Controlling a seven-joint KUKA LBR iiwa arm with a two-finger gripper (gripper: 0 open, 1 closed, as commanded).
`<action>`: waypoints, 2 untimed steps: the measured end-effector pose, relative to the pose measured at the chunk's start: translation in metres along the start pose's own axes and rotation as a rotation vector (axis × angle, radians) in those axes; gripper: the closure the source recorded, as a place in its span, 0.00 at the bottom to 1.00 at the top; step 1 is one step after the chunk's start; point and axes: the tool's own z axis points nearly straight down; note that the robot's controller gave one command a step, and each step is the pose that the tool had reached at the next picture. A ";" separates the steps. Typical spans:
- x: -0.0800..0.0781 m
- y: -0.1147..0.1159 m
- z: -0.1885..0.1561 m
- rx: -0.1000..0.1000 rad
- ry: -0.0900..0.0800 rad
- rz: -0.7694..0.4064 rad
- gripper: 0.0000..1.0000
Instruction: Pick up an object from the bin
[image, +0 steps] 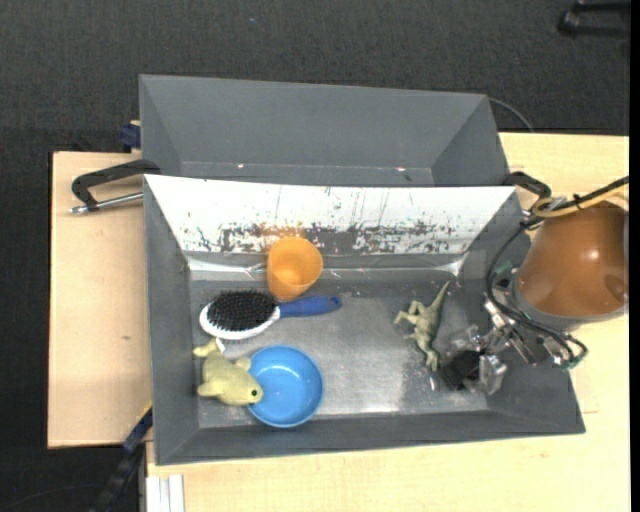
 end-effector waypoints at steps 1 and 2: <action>-0.007 -0.013 -0.119 0.009 -0.009 -0.015 1.00; -0.040 -0.012 -0.011 0.002 -0.004 0.110 1.00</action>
Offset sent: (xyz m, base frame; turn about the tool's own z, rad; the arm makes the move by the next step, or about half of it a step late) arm 0.0084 -0.0081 0.1131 -0.0175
